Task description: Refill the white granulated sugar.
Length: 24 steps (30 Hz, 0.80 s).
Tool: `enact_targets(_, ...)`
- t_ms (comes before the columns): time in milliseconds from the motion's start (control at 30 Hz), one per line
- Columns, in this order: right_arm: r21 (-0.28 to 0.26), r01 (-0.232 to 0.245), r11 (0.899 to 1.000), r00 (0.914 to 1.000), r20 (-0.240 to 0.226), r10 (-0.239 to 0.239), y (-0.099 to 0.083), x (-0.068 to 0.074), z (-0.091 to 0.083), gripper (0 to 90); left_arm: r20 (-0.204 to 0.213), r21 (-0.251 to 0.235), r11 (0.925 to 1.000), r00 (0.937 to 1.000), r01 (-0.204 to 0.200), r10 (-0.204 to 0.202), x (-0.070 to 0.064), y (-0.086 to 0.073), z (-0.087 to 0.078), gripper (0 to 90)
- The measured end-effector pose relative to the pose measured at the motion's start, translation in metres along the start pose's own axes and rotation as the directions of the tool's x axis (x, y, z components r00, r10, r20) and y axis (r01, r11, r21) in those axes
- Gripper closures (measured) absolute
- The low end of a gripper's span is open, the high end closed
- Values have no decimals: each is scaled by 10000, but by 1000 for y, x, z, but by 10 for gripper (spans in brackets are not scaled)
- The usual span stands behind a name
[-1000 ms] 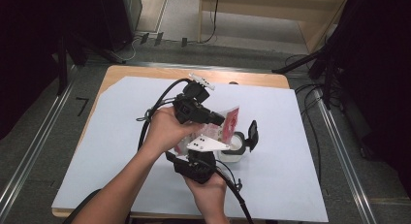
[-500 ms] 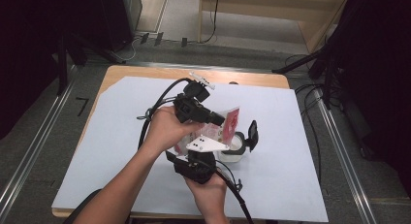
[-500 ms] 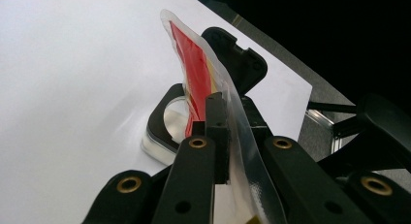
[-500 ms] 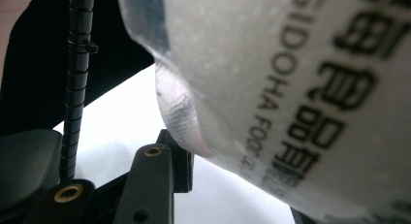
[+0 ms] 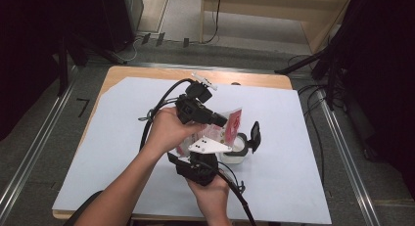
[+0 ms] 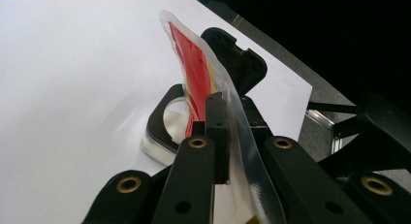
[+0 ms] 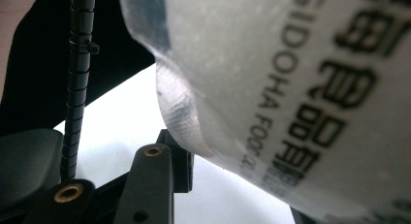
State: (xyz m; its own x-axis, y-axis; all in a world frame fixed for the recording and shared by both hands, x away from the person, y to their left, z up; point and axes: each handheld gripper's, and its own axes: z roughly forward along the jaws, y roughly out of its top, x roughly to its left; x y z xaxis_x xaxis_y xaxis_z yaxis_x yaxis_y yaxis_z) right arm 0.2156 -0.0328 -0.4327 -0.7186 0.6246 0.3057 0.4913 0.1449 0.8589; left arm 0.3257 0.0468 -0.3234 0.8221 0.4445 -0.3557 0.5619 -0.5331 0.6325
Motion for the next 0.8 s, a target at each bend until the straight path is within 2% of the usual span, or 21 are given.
enact_targets(467,-6,-5,10000,10000,36,5,0,0,-1,637,23,-26,10000,10000,52,-52,0,1,1,873)
enact_targets(800,-61,14,10000,10000,47,-14,0,1,-1,637,-34,10,10000,10000,-55,55,-1,1,0,872)
